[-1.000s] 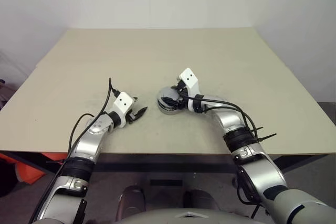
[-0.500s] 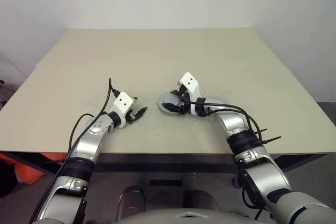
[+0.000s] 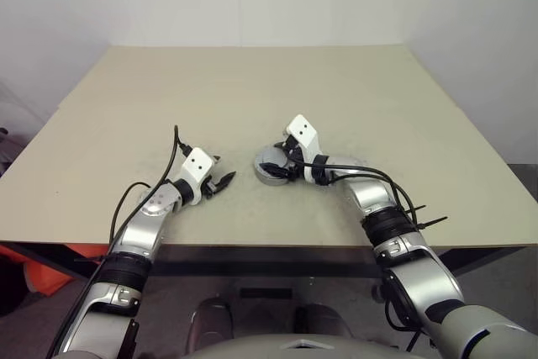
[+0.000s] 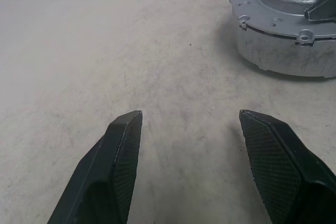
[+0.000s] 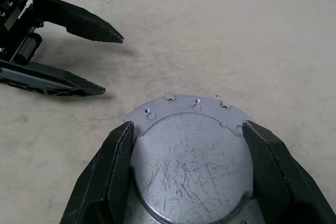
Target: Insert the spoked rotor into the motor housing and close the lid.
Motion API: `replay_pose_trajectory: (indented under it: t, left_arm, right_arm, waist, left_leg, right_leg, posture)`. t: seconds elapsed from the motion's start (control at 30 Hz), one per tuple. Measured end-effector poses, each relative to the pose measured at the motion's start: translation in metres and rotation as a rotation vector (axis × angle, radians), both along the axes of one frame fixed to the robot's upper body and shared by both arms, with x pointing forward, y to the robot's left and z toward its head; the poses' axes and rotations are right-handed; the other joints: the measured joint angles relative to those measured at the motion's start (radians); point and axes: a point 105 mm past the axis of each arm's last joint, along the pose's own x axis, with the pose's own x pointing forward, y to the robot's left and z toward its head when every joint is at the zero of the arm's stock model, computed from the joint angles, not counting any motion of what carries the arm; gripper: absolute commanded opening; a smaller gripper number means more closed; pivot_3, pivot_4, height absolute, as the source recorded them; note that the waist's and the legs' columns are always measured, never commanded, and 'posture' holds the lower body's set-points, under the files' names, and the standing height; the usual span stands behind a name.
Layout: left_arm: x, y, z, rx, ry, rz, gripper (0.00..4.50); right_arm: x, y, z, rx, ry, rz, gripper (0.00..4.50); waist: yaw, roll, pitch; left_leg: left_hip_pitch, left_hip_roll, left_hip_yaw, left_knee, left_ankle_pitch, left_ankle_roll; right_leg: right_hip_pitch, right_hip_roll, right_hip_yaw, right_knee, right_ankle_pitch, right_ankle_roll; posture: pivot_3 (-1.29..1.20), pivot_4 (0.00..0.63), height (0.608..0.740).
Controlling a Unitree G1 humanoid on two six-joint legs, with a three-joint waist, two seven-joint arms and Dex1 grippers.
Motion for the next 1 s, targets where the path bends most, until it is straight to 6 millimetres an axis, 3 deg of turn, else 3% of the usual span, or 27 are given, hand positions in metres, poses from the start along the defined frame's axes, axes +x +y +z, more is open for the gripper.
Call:
replay_pose_trajectory:
  t: [0.5,0.63,0.73,0.83,1.0]
  left_arm:
    - [0.011,-0.032,0.014,-0.227,0.096,0.002,3.11]
    - [0.021,-0.050,0.029,-0.358,0.155,-0.001,2.21]
    - [0.026,-0.061,0.037,-0.404,0.182,-0.033,1.14]
    - [0.029,-0.065,0.030,-0.410,0.231,-0.041,0.05]
    - [0.030,-0.068,0.017,-0.396,0.310,-0.048,0.05]
  right_arm:
    - [-0.003,-0.002,-0.003,-0.073,-0.004,0.050,3.18]
    - [-0.002,-0.002,-0.004,-0.079,-0.003,0.047,3.18]
    - [-0.003,-0.002,-0.005,-0.080,-0.001,0.049,3.18]
    - [-0.003,-0.001,-0.004,-0.080,-0.002,0.051,3.18]
    - [-0.002,-0.002,-0.005,-0.081,-0.003,0.045,3.18]
  waist:
    - [0.004,-0.001,-0.001]
    - [0.004,-0.001,-0.001]
    - [0.003,-0.001,-0.001]
    - [0.002,-0.001,-0.001]
    - [0.002,-0.001,-0.001]
  left_leg:
    - [0.004,0.000,0.000,0.000,-0.002,0.003]
    - [0.008,0.000,0.000,0.001,-0.002,0.004]
    - [0.011,0.000,0.000,0.000,-0.003,0.005]
    - [0.011,0.000,0.000,0.000,-0.004,0.006]
    - [0.012,0.000,0.000,0.000,-0.004,0.006]
  right_leg:
    - [0.007,-0.001,0.000,-0.002,0.000,0.000]
    - [0.011,-0.001,0.000,-0.003,0.000,0.000]
    - [0.014,-0.001,-0.001,-0.005,0.000,0.000]
    - [0.015,-0.001,-0.001,-0.007,0.000,0.000]
    - [0.016,-0.001,-0.001,-0.008,0.000,0.000]
  posture:
    - [0.00,0.000,0.740]
    - [0.00,0.000,0.740]
    - [0.00,0.000,0.740]
    - [0.00,0.000,0.740]
    - [0.00,0.000,0.740]
